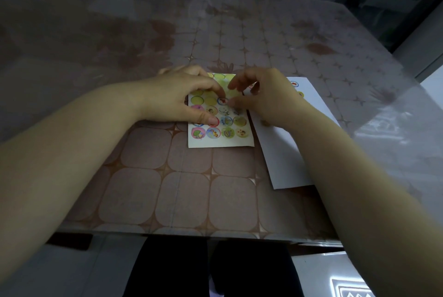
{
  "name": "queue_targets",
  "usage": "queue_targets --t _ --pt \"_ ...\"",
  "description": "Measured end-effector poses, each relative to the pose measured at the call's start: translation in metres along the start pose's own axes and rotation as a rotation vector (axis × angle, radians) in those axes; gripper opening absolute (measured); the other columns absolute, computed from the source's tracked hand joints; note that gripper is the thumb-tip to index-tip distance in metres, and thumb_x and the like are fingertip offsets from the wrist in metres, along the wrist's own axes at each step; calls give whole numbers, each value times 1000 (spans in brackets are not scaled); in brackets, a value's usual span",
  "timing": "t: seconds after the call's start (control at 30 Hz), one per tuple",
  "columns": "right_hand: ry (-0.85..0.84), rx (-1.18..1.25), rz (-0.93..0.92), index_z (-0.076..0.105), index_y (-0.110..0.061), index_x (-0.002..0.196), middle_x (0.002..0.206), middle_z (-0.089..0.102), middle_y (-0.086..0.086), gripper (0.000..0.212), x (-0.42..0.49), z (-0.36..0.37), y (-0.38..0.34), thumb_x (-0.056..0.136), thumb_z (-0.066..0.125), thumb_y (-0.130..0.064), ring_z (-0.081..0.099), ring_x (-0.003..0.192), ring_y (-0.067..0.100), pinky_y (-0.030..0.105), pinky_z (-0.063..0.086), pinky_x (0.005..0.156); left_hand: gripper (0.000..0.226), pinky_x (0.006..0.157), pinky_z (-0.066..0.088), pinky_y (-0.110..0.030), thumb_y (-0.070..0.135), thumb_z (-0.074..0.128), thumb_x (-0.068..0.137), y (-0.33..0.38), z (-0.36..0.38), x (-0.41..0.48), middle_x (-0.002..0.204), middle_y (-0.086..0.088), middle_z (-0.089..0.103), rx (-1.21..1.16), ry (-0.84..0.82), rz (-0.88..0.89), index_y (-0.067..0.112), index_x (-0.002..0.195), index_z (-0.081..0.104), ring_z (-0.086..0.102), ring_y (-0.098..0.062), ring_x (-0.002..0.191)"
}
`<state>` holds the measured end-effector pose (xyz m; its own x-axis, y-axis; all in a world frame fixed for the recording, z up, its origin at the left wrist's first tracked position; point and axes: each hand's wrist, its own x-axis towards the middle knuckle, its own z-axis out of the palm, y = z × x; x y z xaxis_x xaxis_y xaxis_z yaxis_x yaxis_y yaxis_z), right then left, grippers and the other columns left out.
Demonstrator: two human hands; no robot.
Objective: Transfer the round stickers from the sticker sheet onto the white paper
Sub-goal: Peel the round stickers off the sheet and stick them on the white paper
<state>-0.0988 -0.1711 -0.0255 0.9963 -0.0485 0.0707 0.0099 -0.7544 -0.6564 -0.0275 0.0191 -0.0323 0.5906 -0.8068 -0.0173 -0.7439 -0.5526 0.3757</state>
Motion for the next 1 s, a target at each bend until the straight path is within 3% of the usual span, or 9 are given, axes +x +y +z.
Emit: queue_targets --t 0.07,0.17,0.3,0.4,0.57,0.73,0.8,0.9,1.0 --pt "18 20 20 65 -29 93 80 54 -19 25 0 -7 4 72 77 -25 50 74 2 15 40 57 76 98 13 -27 76 49 58 1 0 -1 123 18 35 11 -15 -10 48 128 40 26 2 114" --pt "-11 5 3 70 -27 94 78 55 -20 19 -2 -8 6 76 74 -26 51 75 6 4 38 53 79 100 13 -27 70 48 60 1 1 -1 129 15 34 27 -18 -29 42 133 38 26 -1 119" --pt "-30 -8 -20 72 -28 95 80 54 -16 18 -1 -2 3 77 73 -28 53 72 9 16 46 51 75 100 12 -27 74 55 61 3 -1 -1 127 13 36 29 -17 -27 43 129 45 24 1 110" --pt "-20 -46 -42 73 -28 96 75 50 -21 23 1 1 4 73 75 -32 50 69 1 4 35 47 70 101 12 -26 74 56 60 3 -1 -1 121 15 36 9 -5 -14 47 124 47 24 2 108" --pt "7 14 -58 70 -35 87 73 55 -17 17 3 5 4 71 76 -33 49 67 -2 7 34 58 69 100 12 -27 69 51 58 2 0 0 116 19 34 7 17 -8 45 123 49 25 2 108" --pt "13 57 -64 75 -19 86 64 56 -22 11 3 9 2 75 75 -20 49 61 -18 3 36 60 76 98 14 -28 78 47 53 1 1 1 116 19 37 9 18 12 43 120 51 30 0 113" --pt "9 64 -65 74 -17 84 64 57 -19 9 2 11 2 75 74 -19 49 57 -15 3 35 58 79 98 14 -29 80 41 51 0 2 2 117 20 37 13 17 13 42 120 51 32 -3 117" --pt "37 63 -55 70 -22 82 70 57 -14 12 2 11 4 72 77 -27 48 60 -3 8 36 58 78 100 17 -33 76 49 55 1 2 2 117 20 38 29 11 1 38 123 48 35 -6 121" --pt "42 33 -38 69 -21 98 75 55 -15 30 2 10 6 71 77 -32 48 66 1 12 38 64 82 99 20 -33 68 58 60 2 2 1 116 19 41 -13 30 1 32 131 39 39 -8 118"
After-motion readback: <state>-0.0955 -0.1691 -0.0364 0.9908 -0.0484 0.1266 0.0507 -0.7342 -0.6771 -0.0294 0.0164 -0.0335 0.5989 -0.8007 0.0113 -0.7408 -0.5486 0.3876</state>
